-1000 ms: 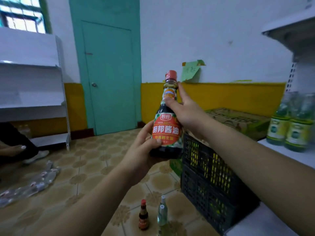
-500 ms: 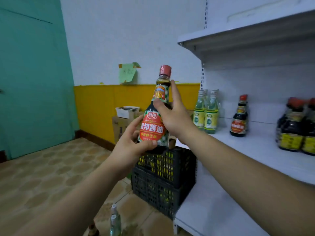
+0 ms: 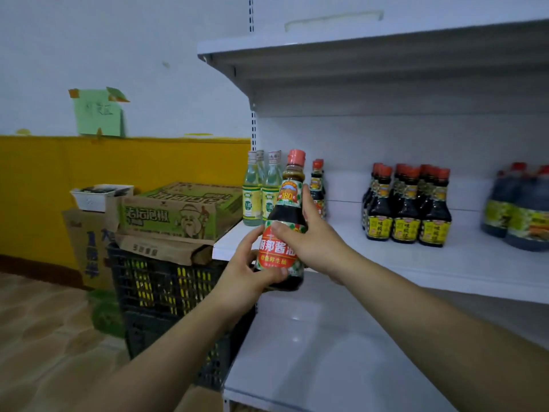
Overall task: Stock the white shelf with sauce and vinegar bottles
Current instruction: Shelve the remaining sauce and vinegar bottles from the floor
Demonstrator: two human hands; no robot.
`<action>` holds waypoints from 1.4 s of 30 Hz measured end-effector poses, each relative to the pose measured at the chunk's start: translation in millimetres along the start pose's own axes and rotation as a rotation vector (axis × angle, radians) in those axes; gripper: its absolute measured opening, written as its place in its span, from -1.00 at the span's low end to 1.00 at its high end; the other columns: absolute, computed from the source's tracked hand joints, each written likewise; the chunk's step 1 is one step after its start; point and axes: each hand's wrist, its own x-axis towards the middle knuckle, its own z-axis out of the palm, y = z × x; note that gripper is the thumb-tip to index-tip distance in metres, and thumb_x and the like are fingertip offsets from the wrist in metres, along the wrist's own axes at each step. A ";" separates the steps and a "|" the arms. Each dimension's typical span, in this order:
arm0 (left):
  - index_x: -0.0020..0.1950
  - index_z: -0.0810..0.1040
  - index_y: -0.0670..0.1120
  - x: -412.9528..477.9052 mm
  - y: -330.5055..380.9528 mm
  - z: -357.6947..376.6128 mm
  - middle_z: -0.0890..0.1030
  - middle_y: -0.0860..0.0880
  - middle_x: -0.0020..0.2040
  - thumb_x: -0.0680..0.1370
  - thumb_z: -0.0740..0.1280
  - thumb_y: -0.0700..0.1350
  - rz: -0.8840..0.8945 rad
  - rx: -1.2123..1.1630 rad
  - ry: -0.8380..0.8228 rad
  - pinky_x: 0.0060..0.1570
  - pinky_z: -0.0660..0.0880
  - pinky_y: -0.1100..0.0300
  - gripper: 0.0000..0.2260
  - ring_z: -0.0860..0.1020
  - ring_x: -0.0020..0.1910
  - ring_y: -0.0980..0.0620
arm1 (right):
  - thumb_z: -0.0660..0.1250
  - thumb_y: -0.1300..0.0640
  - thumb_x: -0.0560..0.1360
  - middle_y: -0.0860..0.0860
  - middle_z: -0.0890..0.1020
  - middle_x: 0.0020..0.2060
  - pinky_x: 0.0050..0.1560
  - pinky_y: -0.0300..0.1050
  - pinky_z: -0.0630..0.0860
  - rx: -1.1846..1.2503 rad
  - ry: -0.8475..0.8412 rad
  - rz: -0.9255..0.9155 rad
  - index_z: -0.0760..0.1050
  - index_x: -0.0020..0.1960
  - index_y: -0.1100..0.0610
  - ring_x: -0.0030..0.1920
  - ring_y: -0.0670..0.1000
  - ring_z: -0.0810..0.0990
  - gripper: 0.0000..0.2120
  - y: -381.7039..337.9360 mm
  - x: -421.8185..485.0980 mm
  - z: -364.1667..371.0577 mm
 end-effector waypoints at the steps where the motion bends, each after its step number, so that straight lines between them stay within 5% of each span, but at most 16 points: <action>1: 0.33 0.32 0.24 8.3 -6.5 5.3 0.55 -0.12 0.18 0.26 0.48 -0.16 -0.010 0.007 -0.015 -0.03 0.55 0.16 -0.28 0.62 0.04 -0.04 | 0.39 -0.09 0.50 -0.10 0.48 0.34 0.14 0.04 0.58 -0.006 0.013 0.015 -0.22 0.52 -0.34 0.13 -0.03 0.59 -0.10 8.0 3.1 -7.3; 5: 0.36 0.29 0.28 39.1 -35.5 23.9 0.54 -0.11 0.19 0.24 0.55 -0.05 -0.041 0.066 -0.088 0.13 0.55 0.03 -0.22 0.61 0.08 -0.02 | 0.43 -0.05 0.46 -0.05 0.55 0.27 0.10 0.11 0.60 -0.014 0.094 0.085 -0.14 0.48 -0.42 0.09 0.02 0.63 -0.11 41.5 13.2 -33.2; 10: 0.40 0.14 0.31 89.0 -54.3 40.3 0.45 0.01 0.34 0.43 0.48 -0.18 -0.042 0.213 -0.275 0.22 0.44 0.17 -0.25 0.49 0.26 0.06 | 0.46 0.11 0.46 -0.08 0.57 0.22 0.12 0.12 0.58 0.032 0.219 0.101 -0.04 0.48 -0.41 0.09 0.01 0.63 -0.11 66.2 34.5 -63.8; 16: 0.53 0.14 0.12 155.4 -72.4 17.6 0.23 0.04 0.52 0.50 0.32 0.21 -0.039 0.790 -0.255 0.41 0.16 0.15 -0.33 0.19 0.49 0.05 | 0.44 0.23 0.47 -0.06 0.49 0.34 0.28 0.15 0.45 0.019 0.280 0.109 0.01 0.52 -0.29 0.29 0.02 0.50 -0.12 91.0 68.4 -88.1; 21: 0.52 0.08 0.22 195.7 -95.5 -0.7 0.05 0.05 0.57 0.49 -0.01 0.43 -0.177 1.388 -0.358 0.44 -0.10 -0.25 -0.36 -0.01 0.55 -0.12 | 0.45 0.20 0.47 -0.19 0.47 0.25 0.32 0.14 0.42 -0.034 0.263 0.126 0.04 0.54 -0.22 0.26 -0.06 0.44 -0.15 114.6 100.0 -90.1; 26: 0.52 0.07 0.24 207.5 -112.2 -7.6 0.03 0.09 0.57 0.51 -0.06 0.41 -0.167 1.457 -0.357 0.41 -0.13 -0.32 -0.40 -0.03 0.54 -0.12 | 0.42 0.20 0.50 -0.32 0.47 0.03 0.20 -0.10 0.41 -0.026 0.243 0.077 0.14 0.50 -0.18 0.18 -0.13 0.45 -0.27 134.5 124.8 -82.3; 36: 0.51 0.05 0.26 208.4 -126.0 -11.7 0.03 0.11 0.57 0.48 -0.10 0.45 -0.112 1.478 -0.315 0.44 -0.05 -0.22 -0.37 -0.02 0.54 -0.05 | 0.41 0.14 0.51 -0.08 0.49 0.32 0.34 0.15 0.41 -0.077 0.255 0.074 0.09 0.52 -0.21 0.30 0.04 0.48 -0.26 167.5 184.7 -65.5; 42: 0.50 0.06 0.27 209.2 -126.9 -12.1 0.05 0.12 0.57 0.47 -0.09 0.45 -0.105 1.471 -0.304 0.45 -0.04 -0.21 -0.38 -0.01 0.54 -0.04 | 0.39 0.14 0.53 -0.05 0.45 0.38 0.35 0.12 0.39 -0.094 0.272 0.080 0.05 0.55 -0.17 0.34 0.07 0.45 -0.25 178.7 207.2 -66.9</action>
